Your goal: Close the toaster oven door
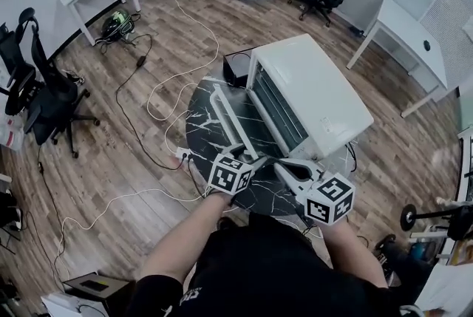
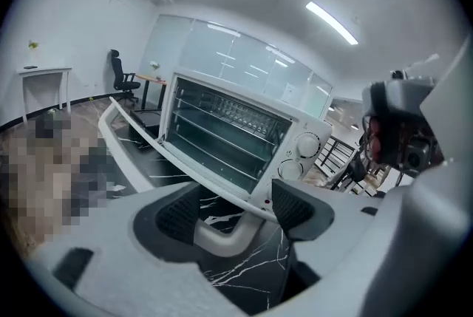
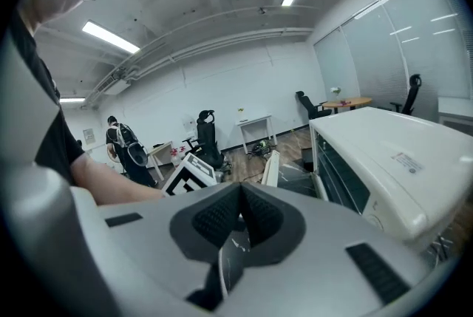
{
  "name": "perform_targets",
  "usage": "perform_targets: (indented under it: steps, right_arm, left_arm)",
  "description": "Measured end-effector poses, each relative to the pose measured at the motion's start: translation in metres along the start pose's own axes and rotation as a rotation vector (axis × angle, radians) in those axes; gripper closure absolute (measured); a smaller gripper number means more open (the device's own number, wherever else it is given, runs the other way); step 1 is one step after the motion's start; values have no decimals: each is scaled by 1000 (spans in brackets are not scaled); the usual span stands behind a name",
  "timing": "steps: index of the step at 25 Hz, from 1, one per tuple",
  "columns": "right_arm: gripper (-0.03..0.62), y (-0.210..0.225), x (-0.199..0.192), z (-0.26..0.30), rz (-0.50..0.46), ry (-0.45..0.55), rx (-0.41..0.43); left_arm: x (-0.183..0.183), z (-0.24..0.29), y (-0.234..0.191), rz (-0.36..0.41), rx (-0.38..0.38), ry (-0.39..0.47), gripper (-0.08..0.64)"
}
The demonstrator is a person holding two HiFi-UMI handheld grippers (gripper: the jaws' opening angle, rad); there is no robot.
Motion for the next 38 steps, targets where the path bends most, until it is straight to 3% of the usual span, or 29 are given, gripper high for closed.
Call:
perform_targets:
  steps: [7,12,16,21,27,32,38]
  right_arm:
    - [586,-19,-33,-39,66,-4,-77]
    - [586,-9,-36,-56,88,23,-102]
    - [586,7,-23,-57,70,61,-82]
    - [586,28,-8,-64,42,82,-28]
    - [586,70,-10,-84,82,86,-22]
    - [586,87,-4,-85,70,92,8]
    - [586,100,19,-83,-11,111,33]
  left_arm:
    - [32,6,15,2,-49,14,251]
    - [47,11,24,19,-56,12,250]
    - [58,12,37,51,-71,20,259]
    - [73,15,45,97,-34,38,290]
    - [85,23,60,104,0,50,288]
    - [103,14,69,165,38,104,306]
    - [142,-18,88,326,91,213,343]
Point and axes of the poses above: the fingertips, and each gripper's own axes: z forward along the fingers, y to its right, x out of its top, the point moved 9 cm from there along -z, backward along the fingers, and after that the axes turned 2 degrees about z, right-handed, at the moved point
